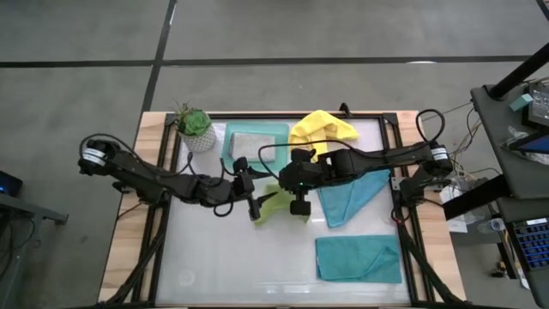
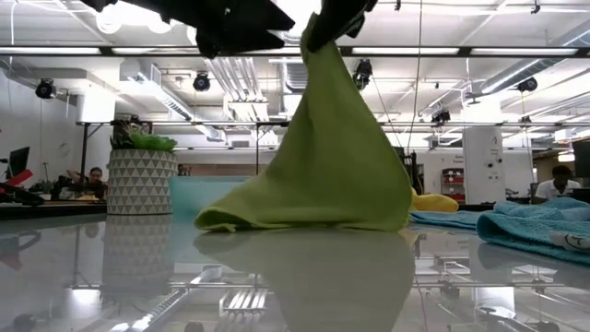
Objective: Fold microfiber towels
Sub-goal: Fold the green microfiber towel
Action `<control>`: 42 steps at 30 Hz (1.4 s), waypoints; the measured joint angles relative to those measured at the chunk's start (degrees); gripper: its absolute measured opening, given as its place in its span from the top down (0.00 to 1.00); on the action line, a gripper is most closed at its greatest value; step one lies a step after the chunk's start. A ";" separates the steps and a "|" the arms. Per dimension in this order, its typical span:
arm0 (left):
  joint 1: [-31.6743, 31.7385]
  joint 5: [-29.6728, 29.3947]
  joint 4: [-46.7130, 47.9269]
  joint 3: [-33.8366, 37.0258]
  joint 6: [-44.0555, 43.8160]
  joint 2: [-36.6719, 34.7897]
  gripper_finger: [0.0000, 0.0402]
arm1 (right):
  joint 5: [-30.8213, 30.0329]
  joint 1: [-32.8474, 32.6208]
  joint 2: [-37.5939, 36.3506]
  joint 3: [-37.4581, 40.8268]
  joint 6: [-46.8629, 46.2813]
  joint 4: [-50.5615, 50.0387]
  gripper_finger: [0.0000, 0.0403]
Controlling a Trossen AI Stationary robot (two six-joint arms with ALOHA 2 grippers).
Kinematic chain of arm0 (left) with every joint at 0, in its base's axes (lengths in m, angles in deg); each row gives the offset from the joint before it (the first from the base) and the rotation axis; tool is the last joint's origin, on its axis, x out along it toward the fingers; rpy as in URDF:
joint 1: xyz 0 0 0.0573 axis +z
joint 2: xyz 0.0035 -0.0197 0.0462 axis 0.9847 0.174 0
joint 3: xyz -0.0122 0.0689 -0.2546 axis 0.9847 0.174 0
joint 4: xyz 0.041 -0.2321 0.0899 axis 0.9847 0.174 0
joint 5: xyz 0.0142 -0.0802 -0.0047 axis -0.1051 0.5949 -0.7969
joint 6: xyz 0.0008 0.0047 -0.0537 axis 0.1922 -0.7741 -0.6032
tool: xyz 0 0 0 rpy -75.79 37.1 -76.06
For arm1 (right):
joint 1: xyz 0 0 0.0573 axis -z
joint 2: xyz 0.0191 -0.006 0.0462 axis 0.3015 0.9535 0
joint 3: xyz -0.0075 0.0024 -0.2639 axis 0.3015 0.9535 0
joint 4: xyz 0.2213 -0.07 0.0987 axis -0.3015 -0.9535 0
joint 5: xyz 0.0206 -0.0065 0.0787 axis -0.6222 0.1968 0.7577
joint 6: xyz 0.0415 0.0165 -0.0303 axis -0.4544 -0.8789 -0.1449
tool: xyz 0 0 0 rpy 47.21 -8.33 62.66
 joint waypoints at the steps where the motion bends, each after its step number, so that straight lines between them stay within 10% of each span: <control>1: -0.18 0.01 -0.13 -0.02 -0.35 0.52 0.36 | -0.04 -0.55 -0.37 0.55 -0.78 -0.18 0.98; 19: -0.98 7.81 -4.59 -2.16 7.63 4.94 0.36 | 5.24 -4.92 -1.86 -1.42 4.81 3.48 0.98; 30: -0.98 11.44 -4.33 -0.75 13.87 -0.20 0.36 | 28.49 -5.01 -2.71 -15.90 20.06 -4.03 0.98; 42: -0.87 15.30 -5.41 0.01 12.21 3.42 0.36 | 15.87 -4.55 -2.65 -16.37 19.63 -3.66 0.98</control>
